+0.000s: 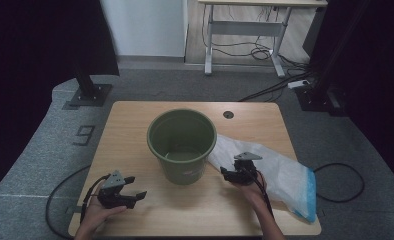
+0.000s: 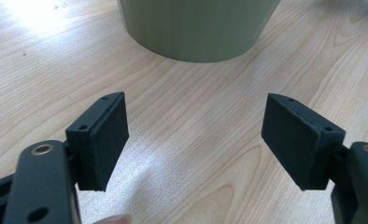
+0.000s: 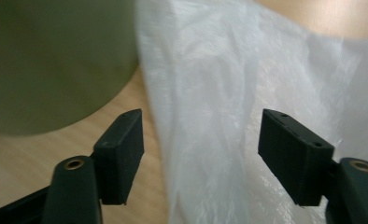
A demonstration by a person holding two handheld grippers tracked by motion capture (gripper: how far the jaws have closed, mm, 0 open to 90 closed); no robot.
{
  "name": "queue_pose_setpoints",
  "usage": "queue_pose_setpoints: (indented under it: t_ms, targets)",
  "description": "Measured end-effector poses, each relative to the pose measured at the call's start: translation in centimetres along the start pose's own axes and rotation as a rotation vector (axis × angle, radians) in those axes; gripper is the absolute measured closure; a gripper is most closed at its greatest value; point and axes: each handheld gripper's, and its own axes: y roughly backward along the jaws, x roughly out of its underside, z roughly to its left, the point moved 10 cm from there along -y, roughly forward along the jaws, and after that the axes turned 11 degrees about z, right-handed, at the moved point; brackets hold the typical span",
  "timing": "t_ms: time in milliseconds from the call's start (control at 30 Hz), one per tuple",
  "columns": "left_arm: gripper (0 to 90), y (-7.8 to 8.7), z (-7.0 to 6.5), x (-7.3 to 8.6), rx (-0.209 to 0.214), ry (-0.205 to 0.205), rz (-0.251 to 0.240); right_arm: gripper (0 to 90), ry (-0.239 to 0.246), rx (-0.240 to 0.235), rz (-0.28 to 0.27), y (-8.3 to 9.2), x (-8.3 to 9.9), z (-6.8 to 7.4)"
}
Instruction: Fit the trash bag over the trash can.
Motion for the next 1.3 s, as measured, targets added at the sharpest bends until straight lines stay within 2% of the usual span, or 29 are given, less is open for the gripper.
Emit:
queue_pose_setpoints:
  t_ms: [133, 400, 567, 700, 900, 967, 1167, 1233, 1267, 1300]
  targets:
    - [22.9, -0.1, 0.1, 0.0, 0.001, 0.003, 0.002, 27.4, -0.028, -0.027, 0.004, -0.3, 0.0, -0.3]
    - [22.8, -0.1, -0.3, -0.1, 0.009, 0.0, -0.001, 26.1, 0.009, -0.054, 0.036, -0.3, 1.0, 0.6]
    - [22.8, 0.0, -0.2, -0.1, 0.011, 0.005, -0.006, 26.0, 0.036, -0.032, 0.065, -0.6, 2.0, 0.7]
    - [22.8, -0.1, -0.2, 0.0, 0.012, 0.002, -0.002, 26.6, 0.041, -0.01, 0.064, -0.7, 2.0, 0.5]
    - [22.9, -0.2, -0.3, 0.0, 0.014, -0.003, 0.003, 33.4, 0.074, 0.001, 0.055, -0.7, 1.8, 1.0]
    - [22.9, -0.3, -0.3, 0.0, 0.013, -0.003, 0.003, 36.2, 0.088, 0.019, 0.051, -0.8, 1.7, 1.3]
    - [22.9, -0.1, -0.1, 0.1, 0.012, 0.003, 0.003, 41.0, 0.051, 0.052, 0.046, -1.8, 0.3, 1.9]
    - [22.8, 0.1, 0.0, 0.1, 0.012, 0.006, -0.004, 49.6, 0.04, 0.066, 0.043, -2.1, 0.0, 1.9]
    - [22.9, 0.1, 0.0, 0.1, 0.012, 0.006, -0.004, 49.6, 0.04, 0.066, 0.043, -2.1, 0.0, 1.9]
    - [22.9, 0.2, 0.1, 0.2, 0.011, 0.007, -0.003, 53.2, 0.039, 0.062, 0.047, -2.3, 0.0, 2.0]
